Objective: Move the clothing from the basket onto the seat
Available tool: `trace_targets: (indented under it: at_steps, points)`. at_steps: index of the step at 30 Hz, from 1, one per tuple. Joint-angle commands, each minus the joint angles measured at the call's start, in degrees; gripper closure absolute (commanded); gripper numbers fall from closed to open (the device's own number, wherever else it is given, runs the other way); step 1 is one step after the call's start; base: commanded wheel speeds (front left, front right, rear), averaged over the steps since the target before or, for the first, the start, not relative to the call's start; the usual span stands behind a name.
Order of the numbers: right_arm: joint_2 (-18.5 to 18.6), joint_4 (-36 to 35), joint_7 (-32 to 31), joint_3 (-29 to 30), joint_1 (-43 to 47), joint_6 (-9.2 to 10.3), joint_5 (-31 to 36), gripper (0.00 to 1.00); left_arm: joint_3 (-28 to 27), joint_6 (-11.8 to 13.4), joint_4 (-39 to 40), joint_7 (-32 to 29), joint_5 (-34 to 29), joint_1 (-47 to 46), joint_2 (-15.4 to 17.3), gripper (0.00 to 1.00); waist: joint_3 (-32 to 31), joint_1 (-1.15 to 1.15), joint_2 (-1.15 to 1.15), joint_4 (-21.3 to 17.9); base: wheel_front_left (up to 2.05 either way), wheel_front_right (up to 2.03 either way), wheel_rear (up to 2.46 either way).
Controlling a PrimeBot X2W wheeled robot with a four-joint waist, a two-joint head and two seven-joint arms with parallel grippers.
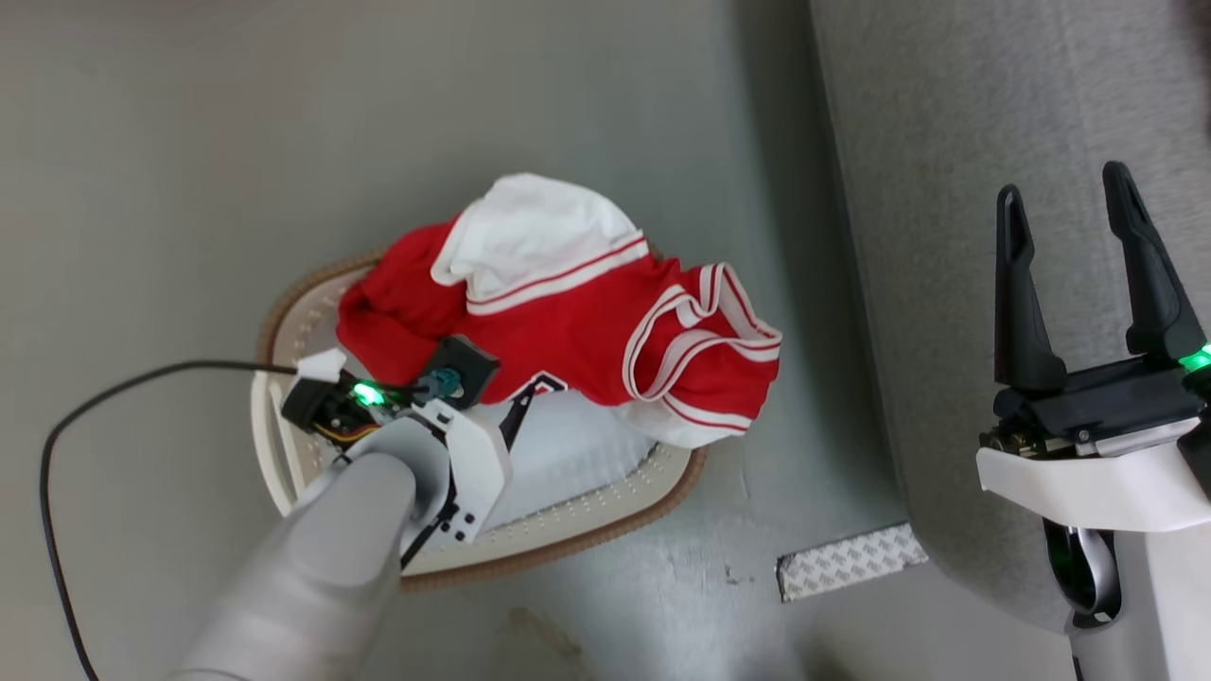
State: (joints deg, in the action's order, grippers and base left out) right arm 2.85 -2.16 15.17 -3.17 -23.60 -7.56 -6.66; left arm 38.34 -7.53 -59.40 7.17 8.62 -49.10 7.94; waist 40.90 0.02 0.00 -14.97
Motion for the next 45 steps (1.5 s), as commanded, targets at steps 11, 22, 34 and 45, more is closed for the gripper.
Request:
trace_targets:
  at_steps: [11,22,34,45]
  points:
    - [0.1,-3.9,0.0,-0.8,-1.8,0.15,-1.5,0.00,2.9,0.9,-7.9,2.2,0.4,-8.5,1.6,0.00,7.9,-0.02,0.00,0.5,0.00,0.00,0.00]
    - [0.1,-5.1,0.0,-1.0,-2.7,0.15,-2.1,0.00,3.8,2.3,-11.7,3.2,0.3,-12.9,1.5,0.00,11.9,-0.02,0.00,0.7,0.00,0.00,0.00]
    - [0.1,-5.3,0.0,-0.7,-1.9,0.15,-3.1,0.00,5.3,1.6,-13.2,2.8,1.0,-13.7,0.7,1.00,13.7,-0.02,0.00,0.5,0.00,0.00,0.00]
    - [0.1,-2.7,0.0,-0.8,-2.0,0.15,-4.3,0.00,4.4,0.4,-11.3,7.0,4.9,-11.1,-1.6,1.00,7.1,-0.02,0.00,1.9,0.00,0.00,0.00]
